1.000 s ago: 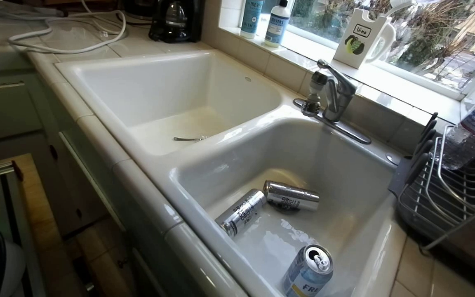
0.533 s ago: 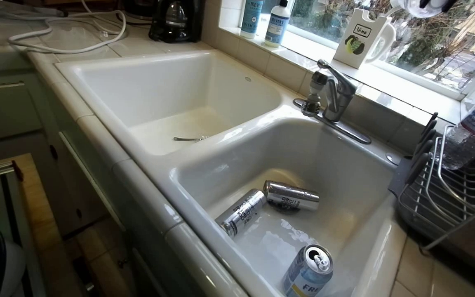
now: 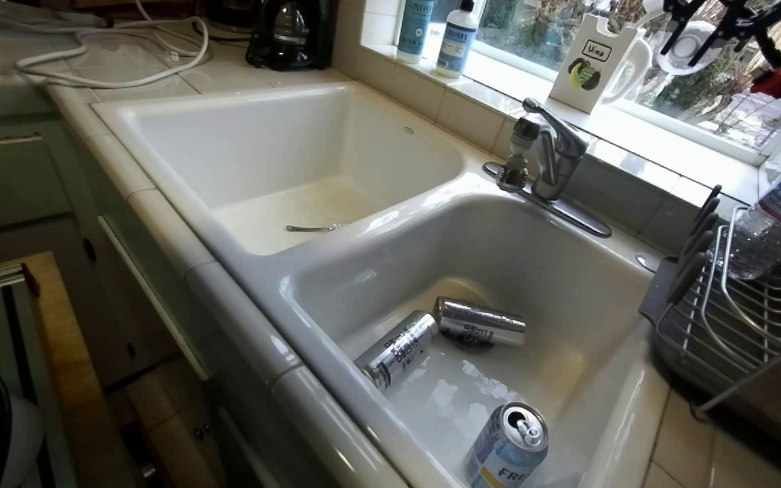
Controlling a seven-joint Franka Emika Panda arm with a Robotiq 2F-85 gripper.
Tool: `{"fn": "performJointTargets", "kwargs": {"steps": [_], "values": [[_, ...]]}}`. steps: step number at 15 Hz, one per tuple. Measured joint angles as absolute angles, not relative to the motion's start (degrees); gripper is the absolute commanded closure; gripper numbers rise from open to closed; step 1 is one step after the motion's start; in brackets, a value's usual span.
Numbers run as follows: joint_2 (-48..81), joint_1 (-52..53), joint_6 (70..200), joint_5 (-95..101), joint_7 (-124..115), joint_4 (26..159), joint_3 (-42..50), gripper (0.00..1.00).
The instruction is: Remove one bottle from the dish rack and put it on the windowsill
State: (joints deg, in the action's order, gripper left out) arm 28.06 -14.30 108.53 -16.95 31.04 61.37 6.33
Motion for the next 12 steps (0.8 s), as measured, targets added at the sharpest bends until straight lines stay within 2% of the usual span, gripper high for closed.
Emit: {"fn": "performJointTargets", "kwargs": {"steps": [5, 6, 7, 8, 12], "values": [[37.9, -16.1, 106.6, -15.9, 27.9, 52.3, 4.2, 0.92], [39.3, -16.6, 106.0, -15.9, 27.9, 50.6, 3.6, 0.68], [40.0, -16.8, 106.0, -15.9, 27.9, 49.9, 3.5, 0.68], [40.1, -16.8, 106.0, -15.9, 27.9, 50.0, 3.6, 0.92], [40.2, -16.6, 106.8, -15.9, 27.4, 50.0, 3.6, 0.92]]}}
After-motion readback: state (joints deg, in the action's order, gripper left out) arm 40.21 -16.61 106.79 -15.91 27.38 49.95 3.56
